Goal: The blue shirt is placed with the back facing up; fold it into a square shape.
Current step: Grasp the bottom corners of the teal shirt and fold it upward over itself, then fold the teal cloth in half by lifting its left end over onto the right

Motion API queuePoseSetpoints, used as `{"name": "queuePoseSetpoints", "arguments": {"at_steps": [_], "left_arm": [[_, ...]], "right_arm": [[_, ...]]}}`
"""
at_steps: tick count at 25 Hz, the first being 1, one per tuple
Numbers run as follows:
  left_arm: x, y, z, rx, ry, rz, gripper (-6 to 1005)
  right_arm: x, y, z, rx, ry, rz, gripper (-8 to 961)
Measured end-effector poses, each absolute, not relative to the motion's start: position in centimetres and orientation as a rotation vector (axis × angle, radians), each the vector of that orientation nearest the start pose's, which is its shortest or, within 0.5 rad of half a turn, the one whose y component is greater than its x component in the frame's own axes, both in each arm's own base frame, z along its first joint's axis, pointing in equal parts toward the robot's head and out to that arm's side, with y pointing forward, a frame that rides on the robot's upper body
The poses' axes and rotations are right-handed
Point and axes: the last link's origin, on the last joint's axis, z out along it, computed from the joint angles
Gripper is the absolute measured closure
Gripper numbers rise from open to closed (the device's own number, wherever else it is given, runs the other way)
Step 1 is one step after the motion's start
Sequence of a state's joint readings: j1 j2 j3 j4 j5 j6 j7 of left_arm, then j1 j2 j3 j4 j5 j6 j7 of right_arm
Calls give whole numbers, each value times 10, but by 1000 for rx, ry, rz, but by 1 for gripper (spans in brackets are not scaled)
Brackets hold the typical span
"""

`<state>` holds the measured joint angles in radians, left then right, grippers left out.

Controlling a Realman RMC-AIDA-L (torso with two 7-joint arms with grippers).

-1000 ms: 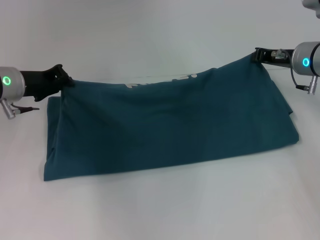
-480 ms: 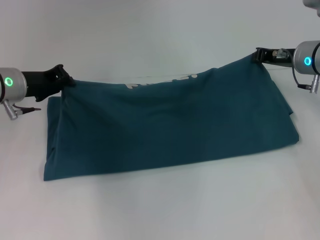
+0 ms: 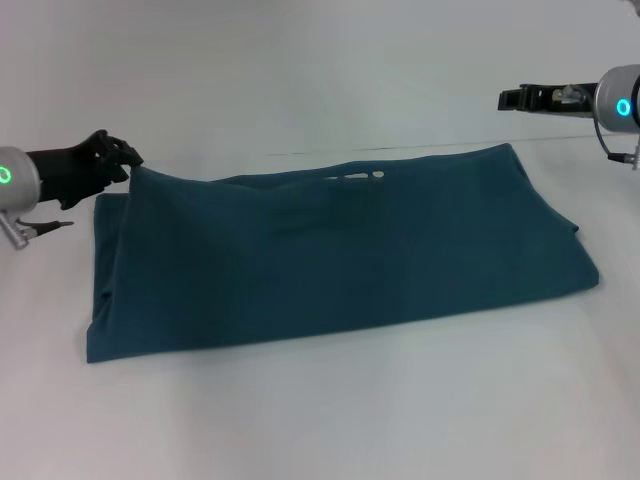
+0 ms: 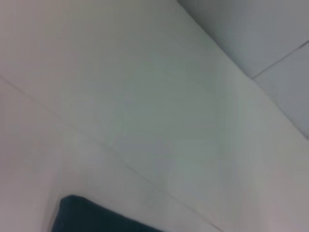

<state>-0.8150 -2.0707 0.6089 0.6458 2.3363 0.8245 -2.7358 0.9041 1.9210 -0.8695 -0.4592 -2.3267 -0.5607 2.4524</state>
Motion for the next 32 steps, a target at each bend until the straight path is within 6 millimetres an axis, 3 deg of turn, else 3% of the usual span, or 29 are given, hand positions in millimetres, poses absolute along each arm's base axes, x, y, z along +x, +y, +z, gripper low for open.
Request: {"name": "queuePoseSetpoints", "arguments": {"at_steps": [6,11,12,15,19,22,25,32], "left_arm": [[-262,457,41,-1570,-1803,-754,752],[-281,443,51,-1501,-1849,-825,525],[-282,439,53,-1504,-1854,-843,501],[-277,428,50,-1601,-1845,-910,429],[-265,412,38,-1715,-1864,-1016,333],[-261,410,25,-1708,-1899,-1063,340],[-254,416,7,-1679,-1915,-1083,347],[-242,440,-19,-1607,-1875,-1019,350]], "right_arm": [[259,494,73,-1809,1327,379,420],[270,476,87,-1802,1428,504,234],[277,464,90,-1801,1481,565,190],[285,448,92,-1819,1528,636,59],[301,411,87,-1863,1587,825,43],[316,380,85,-1844,1609,985,39],[329,360,81,-1814,1632,1039,39],[344,339,67,-1788,1692,1039,39]]}}
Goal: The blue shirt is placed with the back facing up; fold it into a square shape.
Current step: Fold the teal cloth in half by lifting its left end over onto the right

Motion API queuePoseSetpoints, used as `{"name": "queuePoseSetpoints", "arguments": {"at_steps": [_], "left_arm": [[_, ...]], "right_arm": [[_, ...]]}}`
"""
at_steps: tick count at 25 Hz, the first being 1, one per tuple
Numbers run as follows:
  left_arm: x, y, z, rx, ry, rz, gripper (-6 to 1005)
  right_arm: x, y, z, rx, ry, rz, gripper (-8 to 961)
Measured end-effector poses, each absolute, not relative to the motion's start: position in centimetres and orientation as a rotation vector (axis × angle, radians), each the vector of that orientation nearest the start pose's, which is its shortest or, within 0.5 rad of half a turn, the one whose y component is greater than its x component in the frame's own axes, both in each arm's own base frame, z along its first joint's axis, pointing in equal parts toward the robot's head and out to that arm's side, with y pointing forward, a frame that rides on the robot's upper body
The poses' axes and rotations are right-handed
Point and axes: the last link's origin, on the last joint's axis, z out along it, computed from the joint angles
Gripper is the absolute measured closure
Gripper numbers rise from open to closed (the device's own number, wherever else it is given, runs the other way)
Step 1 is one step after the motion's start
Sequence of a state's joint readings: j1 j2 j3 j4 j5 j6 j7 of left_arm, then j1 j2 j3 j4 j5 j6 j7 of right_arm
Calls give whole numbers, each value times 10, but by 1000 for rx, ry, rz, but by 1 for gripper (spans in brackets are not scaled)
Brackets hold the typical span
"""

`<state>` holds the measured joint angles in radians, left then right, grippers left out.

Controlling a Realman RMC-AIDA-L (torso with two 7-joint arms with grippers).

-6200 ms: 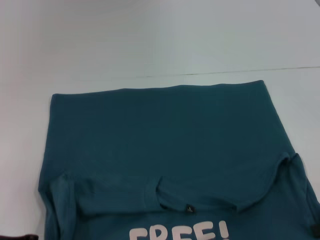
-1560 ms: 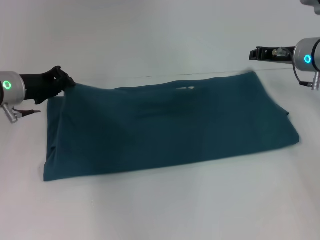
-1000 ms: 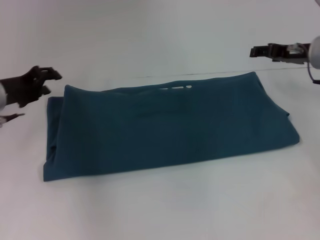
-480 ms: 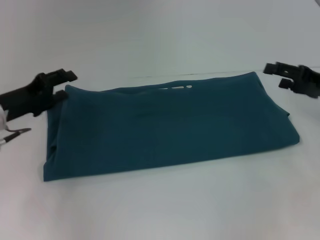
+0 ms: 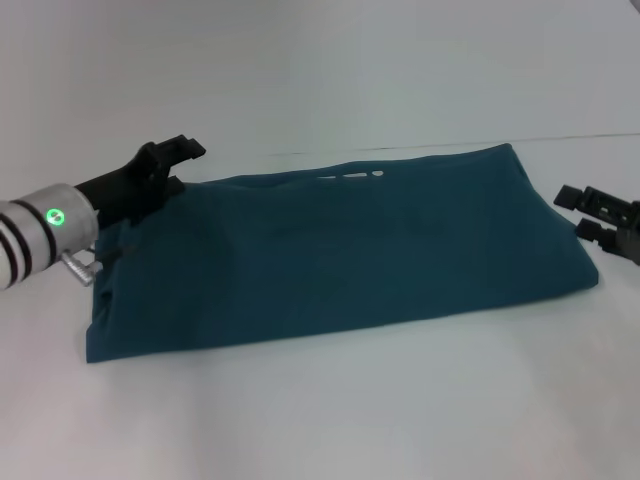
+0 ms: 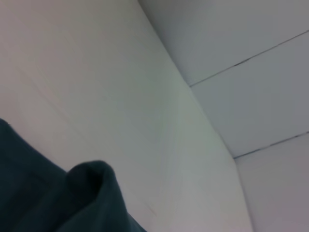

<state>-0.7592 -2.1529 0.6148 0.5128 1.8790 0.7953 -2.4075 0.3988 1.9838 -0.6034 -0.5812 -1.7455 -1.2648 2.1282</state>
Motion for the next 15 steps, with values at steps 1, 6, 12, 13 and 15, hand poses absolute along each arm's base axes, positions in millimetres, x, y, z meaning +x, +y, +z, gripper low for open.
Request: {"name": "queuePoseSetpoints", "arguments": {"at_steps": [1,6,12,13,15], "left_arm": [[-242,442,-21,2187,2547,1376,351],[-253,447,-31,2277,2666,1327,352],[-267,449,-31,2353,2763,1273,352],[-269,449,-28,2363,2770,1277,352],[-270,451,-24,2380,2764,1287,352]], "right_arm": [[345,338,66,-1788,1696,1038,39],[346,338,62,-1790,1697,1032,39],[347,337,61,-1789,1697,1031,39],[347,336,61,-1788,1698,1031,38],[348,335,62,-1788,1700,1031,38]]}}
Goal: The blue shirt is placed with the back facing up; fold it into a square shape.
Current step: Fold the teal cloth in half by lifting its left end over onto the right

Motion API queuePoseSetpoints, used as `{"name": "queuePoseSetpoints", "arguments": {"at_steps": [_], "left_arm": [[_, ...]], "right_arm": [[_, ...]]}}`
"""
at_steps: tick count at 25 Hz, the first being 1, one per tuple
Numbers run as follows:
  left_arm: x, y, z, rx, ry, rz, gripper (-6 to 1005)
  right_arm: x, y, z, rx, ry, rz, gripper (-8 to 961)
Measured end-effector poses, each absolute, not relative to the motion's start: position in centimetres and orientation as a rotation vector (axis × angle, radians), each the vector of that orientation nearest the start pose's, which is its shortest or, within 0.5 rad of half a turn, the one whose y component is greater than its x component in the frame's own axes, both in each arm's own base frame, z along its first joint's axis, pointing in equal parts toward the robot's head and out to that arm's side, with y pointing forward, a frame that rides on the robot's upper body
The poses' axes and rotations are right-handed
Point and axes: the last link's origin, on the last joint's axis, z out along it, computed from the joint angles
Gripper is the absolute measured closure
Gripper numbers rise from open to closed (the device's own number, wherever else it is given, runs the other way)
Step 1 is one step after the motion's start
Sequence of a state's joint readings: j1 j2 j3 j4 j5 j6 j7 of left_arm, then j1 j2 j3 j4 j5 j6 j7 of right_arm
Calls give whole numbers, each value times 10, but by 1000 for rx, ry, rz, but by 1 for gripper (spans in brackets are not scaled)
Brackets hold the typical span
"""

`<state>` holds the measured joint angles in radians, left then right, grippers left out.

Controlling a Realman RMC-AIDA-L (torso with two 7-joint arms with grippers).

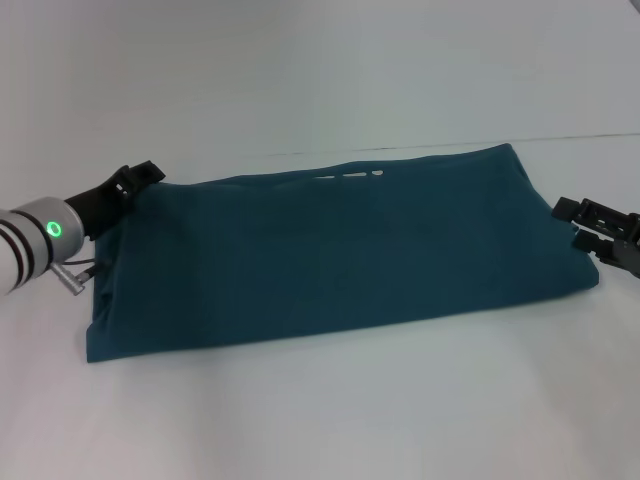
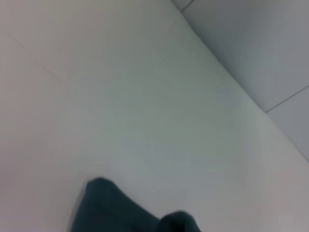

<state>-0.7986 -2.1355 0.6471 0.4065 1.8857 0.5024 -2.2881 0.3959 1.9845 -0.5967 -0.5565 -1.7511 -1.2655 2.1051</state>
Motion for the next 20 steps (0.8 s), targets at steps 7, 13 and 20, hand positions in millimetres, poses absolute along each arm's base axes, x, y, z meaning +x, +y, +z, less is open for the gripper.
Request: {"name": "queuePoseSetpoints", "arguments": {"at_steps": [7,13,20], "left_arm": [[-262,435,-14,-1613,-1718,-919,350],[-241,435,-34,-1690,-1778,-958,349],[-236,453,-53,-1646,-1674,-764,347]], "right_arm": [[348,332,61,-1801,1710,1032,38],[352,329,60,-1787,1721,1033,38],[352,328,57,-1783,1729,1034,38]]}}
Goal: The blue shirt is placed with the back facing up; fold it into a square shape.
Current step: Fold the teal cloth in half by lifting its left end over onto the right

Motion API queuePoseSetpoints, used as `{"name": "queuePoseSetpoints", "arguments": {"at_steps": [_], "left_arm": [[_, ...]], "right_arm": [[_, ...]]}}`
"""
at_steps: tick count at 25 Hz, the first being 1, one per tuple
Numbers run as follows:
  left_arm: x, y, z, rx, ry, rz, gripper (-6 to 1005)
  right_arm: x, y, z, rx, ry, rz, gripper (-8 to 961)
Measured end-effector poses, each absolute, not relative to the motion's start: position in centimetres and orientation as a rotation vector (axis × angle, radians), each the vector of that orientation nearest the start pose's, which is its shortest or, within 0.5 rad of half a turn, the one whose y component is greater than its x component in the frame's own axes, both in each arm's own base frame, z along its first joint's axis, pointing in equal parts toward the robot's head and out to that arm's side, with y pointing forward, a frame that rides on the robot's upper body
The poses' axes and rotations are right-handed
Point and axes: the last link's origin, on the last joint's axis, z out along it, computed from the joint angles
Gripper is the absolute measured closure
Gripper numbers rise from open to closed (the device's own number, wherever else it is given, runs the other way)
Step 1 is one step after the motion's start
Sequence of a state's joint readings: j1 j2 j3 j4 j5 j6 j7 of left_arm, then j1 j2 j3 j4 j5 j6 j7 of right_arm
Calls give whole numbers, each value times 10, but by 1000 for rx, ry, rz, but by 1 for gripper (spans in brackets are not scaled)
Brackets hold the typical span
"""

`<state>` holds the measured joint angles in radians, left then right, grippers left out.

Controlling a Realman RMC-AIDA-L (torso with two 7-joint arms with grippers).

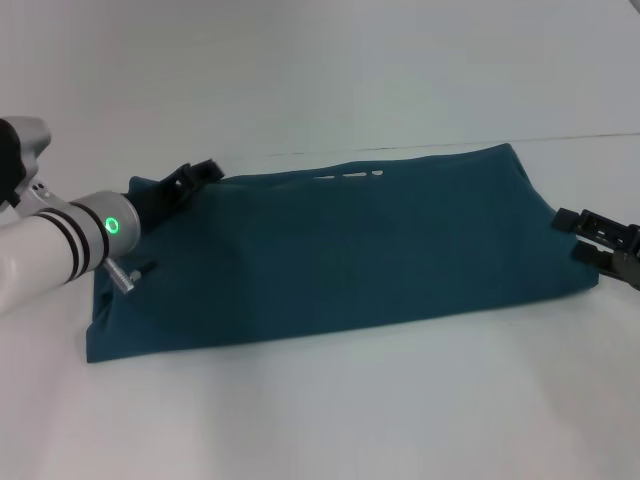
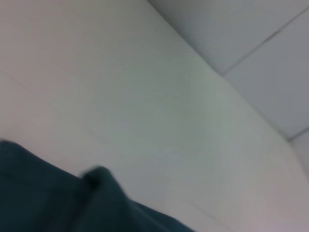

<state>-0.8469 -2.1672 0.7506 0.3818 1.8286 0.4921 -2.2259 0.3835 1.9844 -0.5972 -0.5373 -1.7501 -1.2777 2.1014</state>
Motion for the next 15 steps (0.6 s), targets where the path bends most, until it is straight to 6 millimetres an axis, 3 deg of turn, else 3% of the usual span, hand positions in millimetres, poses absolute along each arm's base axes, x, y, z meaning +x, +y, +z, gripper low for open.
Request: {"name": "queuePoseSetpoints", "arguments": {"at_steps": [8,15], "left_arm": [[-253,453,-52,-1578,-1619,-660,345],[-245,433,-23,-1762,-1685,-881,344]], "right_arm": [[357,326,59,-1771,1744,1025,39],[357,325,60,-1794,1745,1002,39]]}}
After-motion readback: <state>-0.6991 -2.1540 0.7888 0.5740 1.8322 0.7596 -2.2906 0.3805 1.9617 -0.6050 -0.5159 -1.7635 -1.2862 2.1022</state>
